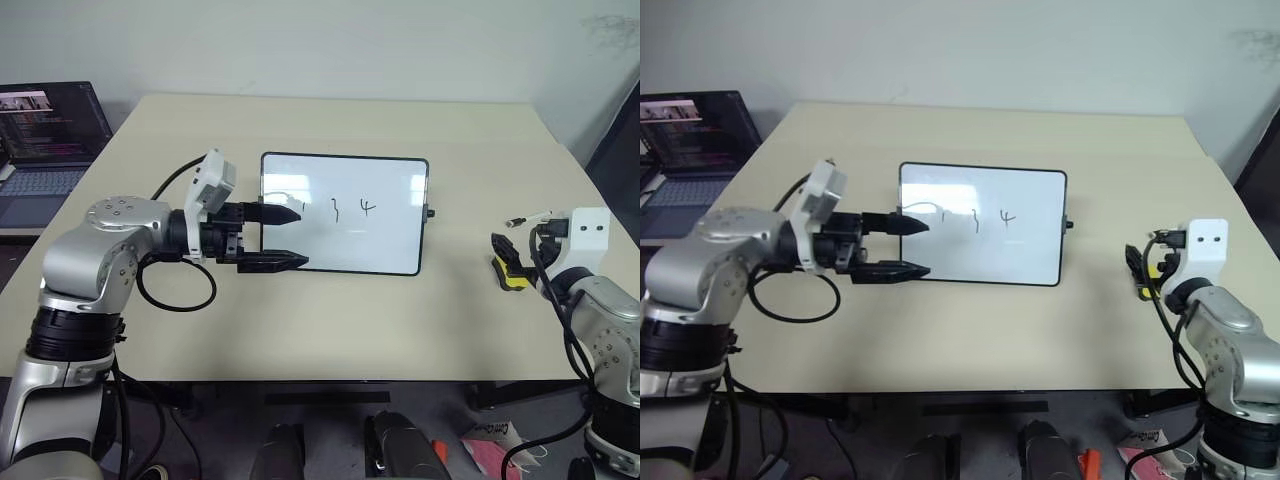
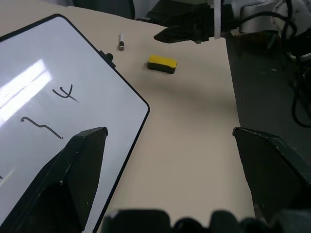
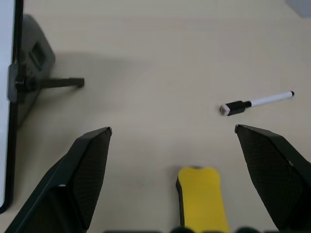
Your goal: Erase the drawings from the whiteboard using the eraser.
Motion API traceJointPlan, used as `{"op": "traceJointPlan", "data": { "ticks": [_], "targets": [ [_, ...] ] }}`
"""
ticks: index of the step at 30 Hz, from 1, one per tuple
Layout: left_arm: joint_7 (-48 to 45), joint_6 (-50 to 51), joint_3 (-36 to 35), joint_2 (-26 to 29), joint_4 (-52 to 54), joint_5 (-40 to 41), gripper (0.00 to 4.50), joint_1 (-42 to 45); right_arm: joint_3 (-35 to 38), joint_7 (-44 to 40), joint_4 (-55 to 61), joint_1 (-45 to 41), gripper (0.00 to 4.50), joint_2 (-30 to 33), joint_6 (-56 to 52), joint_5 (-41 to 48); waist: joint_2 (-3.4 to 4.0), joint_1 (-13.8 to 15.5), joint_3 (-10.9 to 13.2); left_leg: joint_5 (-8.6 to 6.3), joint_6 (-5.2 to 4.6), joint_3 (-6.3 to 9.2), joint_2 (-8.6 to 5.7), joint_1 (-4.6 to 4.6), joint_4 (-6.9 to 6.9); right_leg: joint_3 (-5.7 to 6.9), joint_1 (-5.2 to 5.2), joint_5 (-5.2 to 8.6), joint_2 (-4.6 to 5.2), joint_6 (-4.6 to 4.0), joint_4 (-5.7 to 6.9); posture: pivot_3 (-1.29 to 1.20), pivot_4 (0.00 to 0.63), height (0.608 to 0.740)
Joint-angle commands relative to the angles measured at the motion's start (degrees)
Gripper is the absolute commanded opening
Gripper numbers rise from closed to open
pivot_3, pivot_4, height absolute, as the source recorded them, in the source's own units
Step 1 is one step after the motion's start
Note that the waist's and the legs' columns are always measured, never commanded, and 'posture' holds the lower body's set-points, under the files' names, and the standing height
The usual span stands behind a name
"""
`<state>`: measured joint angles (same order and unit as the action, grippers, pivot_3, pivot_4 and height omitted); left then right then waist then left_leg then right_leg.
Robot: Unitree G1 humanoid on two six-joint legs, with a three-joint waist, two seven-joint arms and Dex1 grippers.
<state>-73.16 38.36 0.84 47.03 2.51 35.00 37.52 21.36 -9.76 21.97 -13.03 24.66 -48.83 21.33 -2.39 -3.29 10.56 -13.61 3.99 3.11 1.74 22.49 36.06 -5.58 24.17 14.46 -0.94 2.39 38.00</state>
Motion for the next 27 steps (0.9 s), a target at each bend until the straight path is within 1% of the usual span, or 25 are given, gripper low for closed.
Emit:
{"op": "traceJointPlan", "data": {
  "ticks": [1, 4, 7, 11, 16, 22, 27],
  "targets": [
    [-0.24, -0.99, -0.43, -0.16, 0.60, -0.42, 4.50, 1.45, -1.67, 0.57, -2.14, 3.41, 4.46, -2.58, 7.50, -2.81, 0.00, 0.00, 0.00, 0.00, 0.00, 0.00, 0.00, 0.02, 0.00, 0.00, 0.01, 0.01, 0.00, 0.01, -0.01, 0.00, 0.150, 0.740],
    [-0.19, -0.87, -0.40, -0.35, 0.91, -0.51, 4.50, 1.31, -2.88, 2.25, -5.12, 5.48, 4.46, -5.43, 10.96, -4.84, 0.01, -0.02, 0.00, 0.00, 0.00, -0.01, 0.00, 0.02, 0.02, -0.02, 0.00, 0.01, 0.01, 0.02, 0.01, 0.00, 0.150, 0.740],
    [-0.28, -0.44, -0.18, -0.64, 1.50, -0.28, 4.50, 1.44, -3.25, 2.98, -9.17, 4.67, 4.46, -6.53, 14.43, -6.46, 0.07, -0.11, 0.04, 0.00, 0.00, -0.04, -0.02, 0.00, 0.08, -0.06, 0.00, -0.03, 0.02, 0.07, 0.05, 0.00, 0.150, 0.740],
    [-0.61, -0.24, 0.29, -1.00, 1.75, -0.25, 4.50, 2.13, -3.19, 2.49, -14.47, 2.12, 4.46, -6.83, 19.07, -7.07, 0.08, -0.14, 0.05, 0.03, -0.03, -0.04, -0.02, -0.07, 0.12, -0.06, -0.04, -0.07, 0.01, 0.09, 0.12, 0.00, 0.150, 0.740],
    [-0.76, -0.22, 0.88, -1.18, 1.74, -0.21, 4.50, 2.79, -3.33, 1.50, -20.24, -0.52, 4.46, -5.47, 22.71, -7.92, 0.08, -0.12, 0.05, 0.03, -0.04, -0.03, -0.02, -0.05, 0.08, -0.05, -0.04, -0.07, 0.01, 0.08, 0.09, 0.00, 0.150, 0.740],
    [-0.71, 0.14, 0.76, -0.91, 2.03, -0.07, 4.50, 2.95, -0.18, 1.02, -25.20, -3.74, 4.46, -3.61, 22.56, -5.75, 0.11, -0.13, 0.06, 0.03, -0.04, -0.03, -0.02, -0.03, 0.08, -0.06, -0.03, -0.07, 0.01, 0.07, 0.08, 0.00, 0.150, 0.740],
    [-0.24, 0.90, 0.41, -0.70, 2.78, 0.28, 4.50, 2.83, 0.63, -0.01, -23.06, -4.31, 4.46, -2.27, 17.96, -3.50, 0.11, -0.12, 0.06, 0.03, -0.05, -0.01, -0.02, -0.05, 0.08, -0.05, -0.04, -0.07, 0.01, 0.07, 0.11, 0.00, 0.150, 0.740]
  ]
}}
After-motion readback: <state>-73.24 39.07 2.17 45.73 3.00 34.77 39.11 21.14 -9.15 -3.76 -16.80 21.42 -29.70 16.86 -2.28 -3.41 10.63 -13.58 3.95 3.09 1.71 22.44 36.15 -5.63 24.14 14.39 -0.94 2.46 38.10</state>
